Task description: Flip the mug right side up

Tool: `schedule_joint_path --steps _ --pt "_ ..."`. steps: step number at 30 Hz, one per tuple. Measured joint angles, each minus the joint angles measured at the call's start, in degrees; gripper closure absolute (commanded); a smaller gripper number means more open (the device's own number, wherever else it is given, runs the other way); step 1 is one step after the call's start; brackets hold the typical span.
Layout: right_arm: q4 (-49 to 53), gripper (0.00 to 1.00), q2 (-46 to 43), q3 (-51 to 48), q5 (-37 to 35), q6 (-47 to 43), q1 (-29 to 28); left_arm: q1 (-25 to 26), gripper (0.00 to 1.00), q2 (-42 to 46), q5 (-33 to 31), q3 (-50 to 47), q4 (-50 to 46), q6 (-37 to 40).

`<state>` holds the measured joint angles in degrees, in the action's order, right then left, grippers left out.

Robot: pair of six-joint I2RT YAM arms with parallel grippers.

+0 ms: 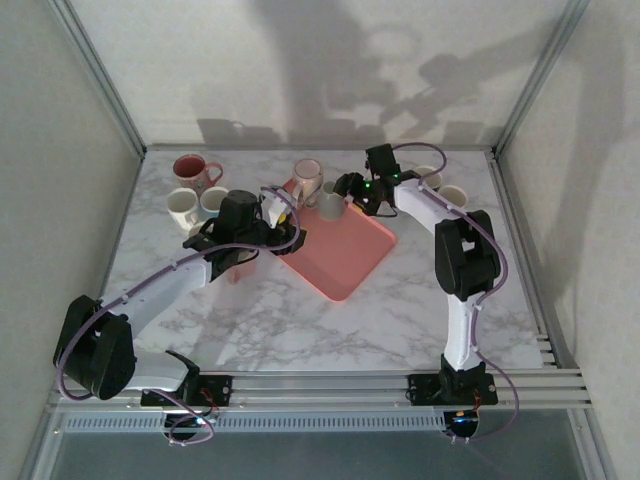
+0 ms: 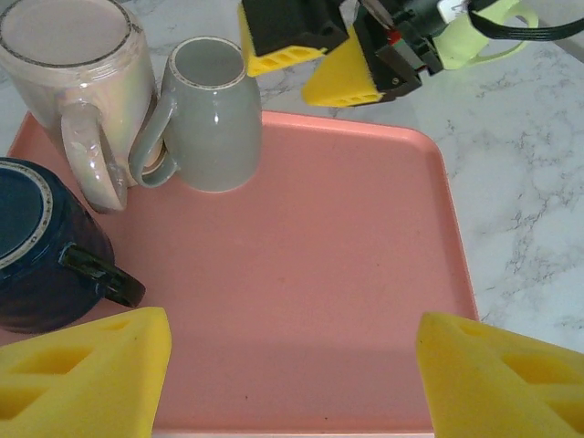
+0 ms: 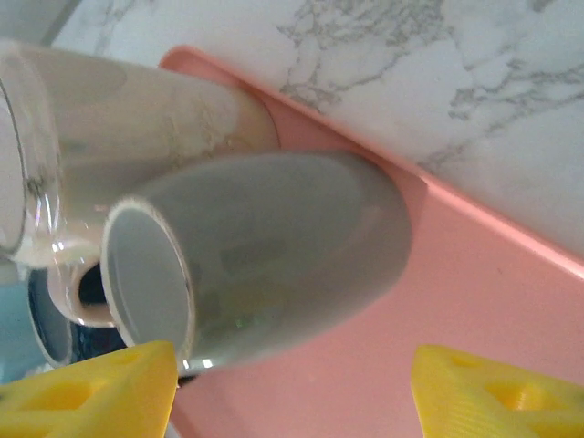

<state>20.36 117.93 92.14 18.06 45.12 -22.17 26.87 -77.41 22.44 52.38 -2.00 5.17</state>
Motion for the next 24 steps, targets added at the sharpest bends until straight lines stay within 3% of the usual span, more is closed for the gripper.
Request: schedule_joint_path --steps 13,24 --pt "2.1 0.31 8.5 12.0 -1.6 5.4 -1.3 -0.1 0.29 0.0 0.0 0.0 0.0 -0.5" --pt "2.4 0.33 2.1 2.8 -1.1 -2.8 -2.1 -0.2 0.29 0.0 -0.1 0.0 0.0 -0.4"
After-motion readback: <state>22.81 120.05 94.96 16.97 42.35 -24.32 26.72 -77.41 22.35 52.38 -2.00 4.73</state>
